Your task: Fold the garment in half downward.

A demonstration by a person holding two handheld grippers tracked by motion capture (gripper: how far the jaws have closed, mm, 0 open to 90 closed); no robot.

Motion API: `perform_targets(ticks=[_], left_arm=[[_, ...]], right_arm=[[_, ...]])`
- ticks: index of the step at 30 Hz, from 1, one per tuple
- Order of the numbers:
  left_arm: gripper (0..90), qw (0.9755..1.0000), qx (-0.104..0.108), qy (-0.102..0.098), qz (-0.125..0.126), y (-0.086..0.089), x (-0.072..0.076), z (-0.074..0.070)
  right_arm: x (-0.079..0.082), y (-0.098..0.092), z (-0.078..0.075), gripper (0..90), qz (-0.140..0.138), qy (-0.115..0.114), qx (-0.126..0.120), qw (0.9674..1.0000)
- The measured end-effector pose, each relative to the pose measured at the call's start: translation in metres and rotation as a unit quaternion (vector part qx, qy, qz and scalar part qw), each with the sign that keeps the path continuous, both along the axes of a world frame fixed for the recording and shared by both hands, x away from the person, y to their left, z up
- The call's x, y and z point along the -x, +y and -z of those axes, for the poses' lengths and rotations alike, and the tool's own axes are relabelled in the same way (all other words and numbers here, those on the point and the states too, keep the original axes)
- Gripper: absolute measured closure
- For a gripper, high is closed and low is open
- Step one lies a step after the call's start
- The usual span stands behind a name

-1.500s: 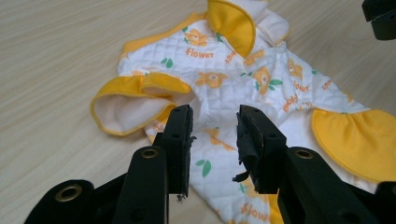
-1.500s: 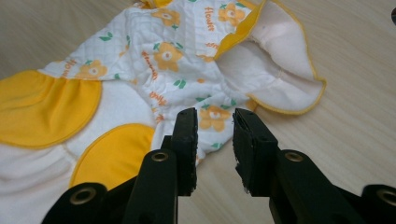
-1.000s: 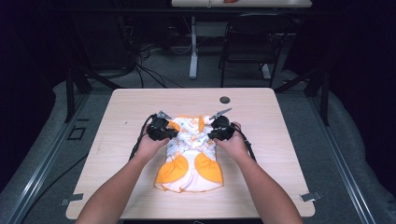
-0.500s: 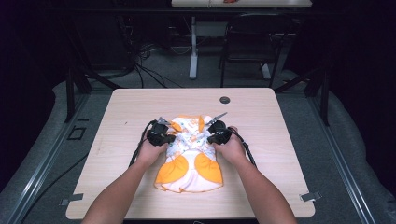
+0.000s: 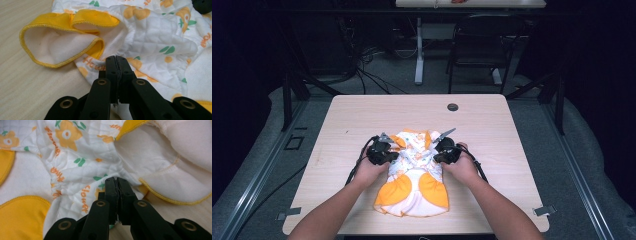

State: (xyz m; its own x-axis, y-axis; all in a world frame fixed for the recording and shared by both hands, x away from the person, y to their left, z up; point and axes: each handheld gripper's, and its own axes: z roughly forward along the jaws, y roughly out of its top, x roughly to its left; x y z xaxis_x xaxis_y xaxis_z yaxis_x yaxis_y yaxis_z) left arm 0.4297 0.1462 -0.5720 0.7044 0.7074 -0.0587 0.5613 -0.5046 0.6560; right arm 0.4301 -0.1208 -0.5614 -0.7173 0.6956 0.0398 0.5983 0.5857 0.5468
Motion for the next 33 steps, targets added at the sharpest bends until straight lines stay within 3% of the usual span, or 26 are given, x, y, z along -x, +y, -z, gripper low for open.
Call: perform_targets(ticks=[7, 11, 14, 17, 20, 26, 33], left_arm=[[89.5, 0.9998, -0.002, 0.008, 0.02, 0.001, 0.016, -0.001], [89.2, 0.9996, -0.007, 0.012, 0.025, 0.002, 0.017, -0.007], [88.1, 0.9997, 0.001, 0.004, 0.024, 0.003, 0.013, -0.015], [86.3, 0.9998, 0.014, -0.007, 0.012, 0.005, -0.001, -0.033], [84.2, 0.9993, 0.03, -0.021, 0.006, 0.003, -0.012, -0.043], [80.2, 0.9987, 0.041, -0.027, -0.012, -0.001, -0.03, -0.049], [72.7, 0.9987, 0.032, -0.035, -0.018, -0.008, -0.046, -0.045]], right_arm=[[0.02, -0.004, 0.0, 86.8, -0.025, 0.003, 0.0, 0.9997], [0.022, -0.005, -0.006, 84.2, -0.028, 0.006, 0.007, 0.9996], [0.02, -0.006, -0.013, 84.1, -0.023, -0.002, -0.005, 0.9997], [0.007, -0.007, -0.031, 83.4, -0.011, -0.027, -0.019, 0.9994], [-0.006, -0.003, -0.041, 82.9, -0.004, -0.035, -0.028, 0.999], [-0.028, 0.005, -0.048, 80.6, 0.018, -0.046, -0.033, 0.9983], [-0.052, 0.011, -0.046, 74.4, 0.043, -0.043, -0.031, 0.9977]])
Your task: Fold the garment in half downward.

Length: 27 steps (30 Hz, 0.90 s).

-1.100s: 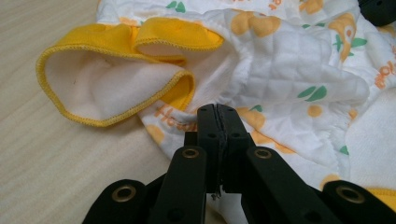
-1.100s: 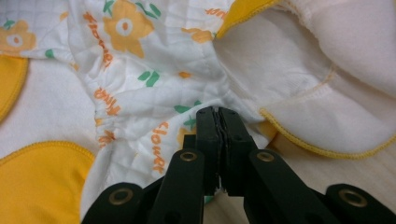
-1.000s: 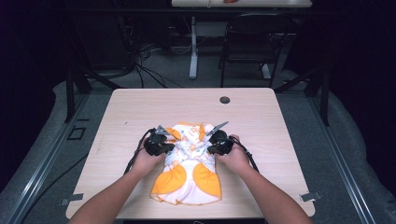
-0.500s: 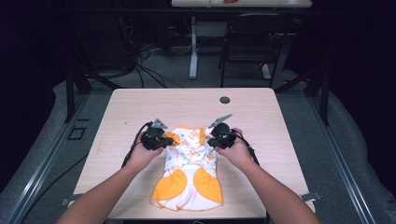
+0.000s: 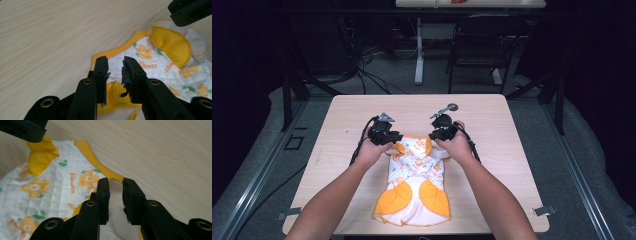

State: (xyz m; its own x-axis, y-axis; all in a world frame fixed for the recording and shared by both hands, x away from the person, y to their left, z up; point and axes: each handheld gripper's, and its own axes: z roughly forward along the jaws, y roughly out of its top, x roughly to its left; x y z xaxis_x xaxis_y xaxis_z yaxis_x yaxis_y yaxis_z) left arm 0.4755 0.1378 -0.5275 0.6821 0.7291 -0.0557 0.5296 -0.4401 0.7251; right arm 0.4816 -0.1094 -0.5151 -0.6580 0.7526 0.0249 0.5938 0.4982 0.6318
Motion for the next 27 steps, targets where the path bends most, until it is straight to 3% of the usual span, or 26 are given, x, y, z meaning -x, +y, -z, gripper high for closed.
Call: perform_targets(ticks=[3, 6, 7, 15, 21, 23, 27], left_arm=[[68.8, 0.9999, -0.01, 0.002, -0.004, 0.001, -0.006, 0.007], [66.4, 0.9998, -0.012, 0.008, -0.014, 0.004, -0.011, 0.012], [64.5, 0.9997, -0.01, 0.014, -0.015, 0.006, -0.013, 0.015], [55.8, 0.9988, -0.023, 0.04, -0.015, 0.007, -0.019, 0.033], [49.2, 0.9987, -0.026, 0.037, -0.024, 0.006, -0.019, 0.039], [48.3, 0.9986, -0.029, 0.04, -0.02, 0.007, -0.019, 0.04], [48.3, 0.998, -0.038, 0.046, -0.02, 0.006, -0.019, 0.043]], right_arm=[[-0.007, -0.001, 0.007, 71.8, 0.014, 0.009, 0.01, 0.9998], [-0.012, -0.006, 0.016, 68.5, 0.025, 0.027, 0.012, 0.9993], [-0.015, -0.008, 0.022, 64.4, 0.031, 0.043, 0.01, 0.9985], [-0.02, -0.009, 0.036, 56.8, 0.036, 0.07, 0.002, 0.9969], [-0.021, -0.009, 0.041, 49.7, 0.047, 0.065, 0.006, 0.9968], [-0.02, -0.01, 0.044, 49.6, 0.058, 0.063, -0.007, 0.9963], [-0.019, -0.015, 0.047, 51.8, 0.053, 0.073, -0.019, 0.9957]])
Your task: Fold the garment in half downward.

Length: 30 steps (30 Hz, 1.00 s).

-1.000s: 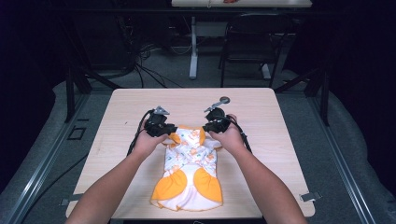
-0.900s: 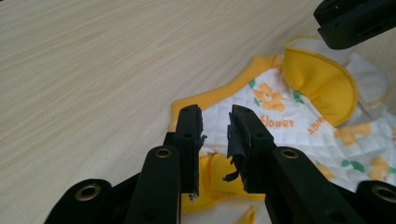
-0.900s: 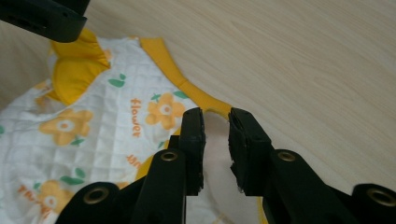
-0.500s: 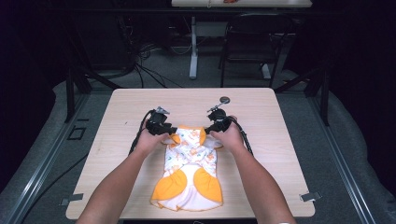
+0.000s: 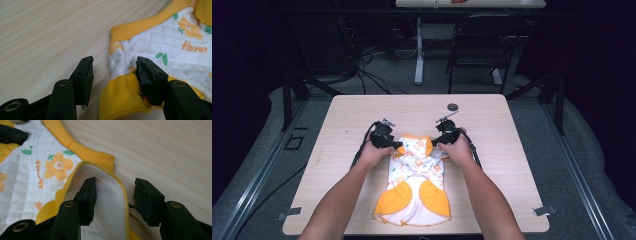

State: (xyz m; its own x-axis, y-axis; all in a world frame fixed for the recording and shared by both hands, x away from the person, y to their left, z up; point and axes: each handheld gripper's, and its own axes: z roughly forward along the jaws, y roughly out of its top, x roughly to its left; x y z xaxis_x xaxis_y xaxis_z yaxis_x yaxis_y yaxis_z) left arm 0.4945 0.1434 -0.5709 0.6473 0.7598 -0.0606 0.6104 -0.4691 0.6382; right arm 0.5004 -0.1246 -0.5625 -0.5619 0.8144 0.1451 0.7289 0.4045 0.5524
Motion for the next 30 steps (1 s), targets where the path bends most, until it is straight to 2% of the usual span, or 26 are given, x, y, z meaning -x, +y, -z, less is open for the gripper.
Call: perform_targets(ticks=[2, 5, 7, 8, 9, 10, 11, 13, 14, 16, 23, 24, 28, 29, 30], left_arm=[[48.4, 1.0, -0.001, 0.0, 0.0, 0.0, 0.0, 0.0], [49.9, 1.0, -0.004, -0.002, 0.004, -0.001, 0.001, 0.0], [56.8, 0.9999, -0.002, -0.001, 0.012, -0.002, 0.001, -0.001], [65.6, 0.9999, 0.001, 0.003, 0.017, -0.003, 0.002, -0.001], [65.6, 0.9999, 0.002, 0.003, 0.015, -0.004, 0.003, -0.001], [70.3, 0.9998, 0.002, 0.006, 0.019, -0.005, 0.003, -0.001], [72.3, 0.9998, 0.002, 0.006, 0.019, -0.005, 0.003, -0.001], [76.4, 0.9998, 0.005, 0.009, 0.019, -0.005, 0.003, -0.002], [76.4, 0.9997, 0.006, 0.01, 0.02, -0.006, 0.003, -0.002], [81.1, 0.9997, 0.005, 0.01, 0.023, -0.007, 0.004, -0.002], [83.9, 0.9997, 0.007, 0.011, 0.02, -0.007, 0.004, -0.002], [84.1, 0.9997, 0.007, 0.013, 0.019, -0.007, 0.004, -0.003], [84.5, 0.9997, 0.013, 0.015, 0.015, -0.004, 0.004, -0.007], [84.6, 0.9997, 0.013, 0.012, 0.015, -0.004, 0.005, -0.008], [84.6, 0.9997, 0.017, 0.007, 0.018, -0.003, 0.007, -0.012]], right_arm=[[0.0, 0.0, 0.0, 52.4, -0.003, 0.001, 0.004, 1.0], [0.0, -0.001, 0.0, 57.5, -0.01, 0.003, -0.004, 0.9999], [0.001, 0.001, 0.001, 62.6, -0.008, 0.004, -0.015, 0.9998], [0.001, 0.0, 0.001, 65.0, -0.014, 0.009, -0.017, 0.9997], [0.001, 0.001, 0.0, 67.1, -0.018, 0.013, -0.017, 0.9996], [0.001, 0.001, 0.001, 71.7, -0.016, 0.017, -0.027, 0.9994], [0.001, 0.001, 0.001, 71.7, -0.016, 0.017, -0.027, 0.9994], [0.002, 0.002, -0.001, 77.2, -0.028, 0.019, -0.018, 0.9993], [0.002, 0.002, -0.001, 77.2, -0.028, 0.019, -0.018, 0.9993], [0.004, 0.006, -0.001, 82.7, -0.033, 0.01, -0.011, 0.9993], [0.006, 0.009, -0.002, 86.6, -0.033, 0.0, -0.004, 0.9995], [0.006, 0.009, -0.004, 86.8, -0.039, 0.0, 0.008, 0.9992], [0.008, 0.01, -0.012, 87.1, -0.044, -0.017, 0.015, 0.9988], [0.009, 0.008, -0.015, 87.1, -0.043, -0.023, 0.001, 0.9988], [0.009, 0.007, -0.018, 87.1, -0.045, -0.022, 0.004, 0.9987]])
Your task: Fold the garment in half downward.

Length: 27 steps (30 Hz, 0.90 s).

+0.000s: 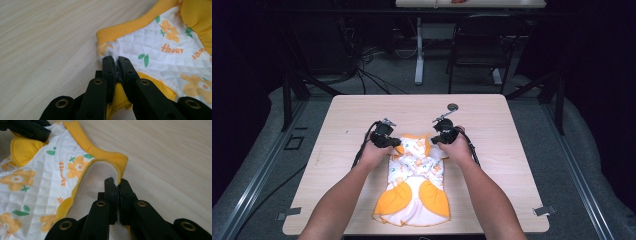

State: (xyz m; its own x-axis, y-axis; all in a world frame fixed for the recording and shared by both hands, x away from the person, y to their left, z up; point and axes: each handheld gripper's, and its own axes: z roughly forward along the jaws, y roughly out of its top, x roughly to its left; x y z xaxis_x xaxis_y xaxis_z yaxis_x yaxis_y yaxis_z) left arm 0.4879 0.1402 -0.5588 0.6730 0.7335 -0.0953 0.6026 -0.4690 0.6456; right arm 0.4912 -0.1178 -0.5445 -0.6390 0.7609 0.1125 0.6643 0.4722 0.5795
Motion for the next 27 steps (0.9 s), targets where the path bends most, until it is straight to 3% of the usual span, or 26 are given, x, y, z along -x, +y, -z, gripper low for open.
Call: perform_targets(ticks=[1, 6, 13, 18, 20, 27], left_arm=[[84.7, 1.0, 0.0, 0.0, 0.0, 0.0, 0.0, 0.0], [84.7, 0.9998, 0.013, -0.011, 0.004, 0.002, 0.004, -0.011], [84.7, 0.9993, 0.027, -0.024, 0.005, 0.01, 0.009, -0.027], [84.7, 0.9987, 0.03, -0.04, 0.003, 0.013, 0.012, -0.041], [84.7, 0.9983, 0.035, -0.046, 0.003, 0.014, 0.012, -0.049], [85.0, 0.9968, 0.041, -0.068, 0.004, 0.017, 0.014, -0.07]], right_arm=[[0.001, 0.0, -0.001, 87.1, 0.004, -0.003, -0.009, 0.9999], [0.004, -0.003, -0.008, 87.1, -0.008, -0.018, -0.002, 0.9998], [0.012, -0.007, -0.025, 87.1, -0.016, -0.043, -0.023, 0.9987], [0.016, -0.005, -0.041, 87.1, -0.031, -0.063, -0.02, 0.9974], [0.016, -0.003, -0.055, 87.1, -0.038, -0.08, -0.017, 0.9959], [0.017, -0.002, -0.075, 87.1, -0.043, -0.1, -0.012, 0.994]])
